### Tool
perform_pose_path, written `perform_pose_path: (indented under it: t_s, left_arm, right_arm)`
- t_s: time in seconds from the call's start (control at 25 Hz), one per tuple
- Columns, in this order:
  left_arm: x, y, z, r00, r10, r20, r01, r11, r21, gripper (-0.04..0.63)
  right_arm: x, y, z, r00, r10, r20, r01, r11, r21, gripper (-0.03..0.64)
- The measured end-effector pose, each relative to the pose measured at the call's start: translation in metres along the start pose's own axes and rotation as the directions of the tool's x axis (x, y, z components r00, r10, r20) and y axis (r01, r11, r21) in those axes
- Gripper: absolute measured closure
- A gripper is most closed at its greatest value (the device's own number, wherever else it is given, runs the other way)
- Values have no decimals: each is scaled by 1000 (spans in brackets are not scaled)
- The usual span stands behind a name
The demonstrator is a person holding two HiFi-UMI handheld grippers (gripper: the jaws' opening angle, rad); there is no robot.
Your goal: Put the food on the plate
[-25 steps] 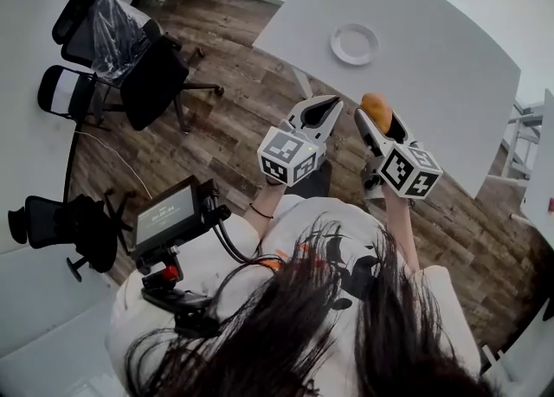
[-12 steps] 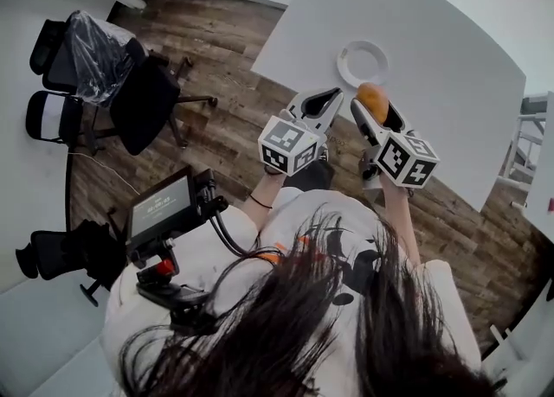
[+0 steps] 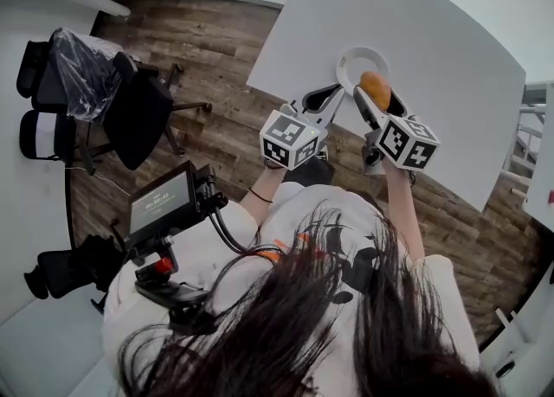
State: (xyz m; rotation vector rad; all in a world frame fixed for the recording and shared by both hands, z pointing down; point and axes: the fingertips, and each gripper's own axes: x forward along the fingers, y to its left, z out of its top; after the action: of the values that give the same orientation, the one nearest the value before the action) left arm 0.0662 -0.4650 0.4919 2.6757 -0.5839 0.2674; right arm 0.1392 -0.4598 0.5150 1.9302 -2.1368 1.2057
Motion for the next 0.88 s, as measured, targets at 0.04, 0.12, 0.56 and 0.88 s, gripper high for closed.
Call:
perform_pose_path:
  t_s: [0.04,0.12,0.56,0.88]
  left_arm:
    - [1,-1,0,1000,-4,-2,4,1000,1,589]
    - [2,-3,-1,1000,-11,-5,11,1000,2,589]
    - [5,-8,-4,999,-32,-16,33,999,5,589]
    - [6,-7,-6,999,-29,-19,29,1000,6,589]
  right_arm:
    - [2,-2,1,1000,-6,-1,6,1000,-5,253]
    - [9,-7,1,1000,-19,-9,19,1000,-17,253]
    - [65,-43,-26,987,-95,-134,68,980,-189,253]
    - [74,-67,-44,975,-146,-170,107,969,-223,253]
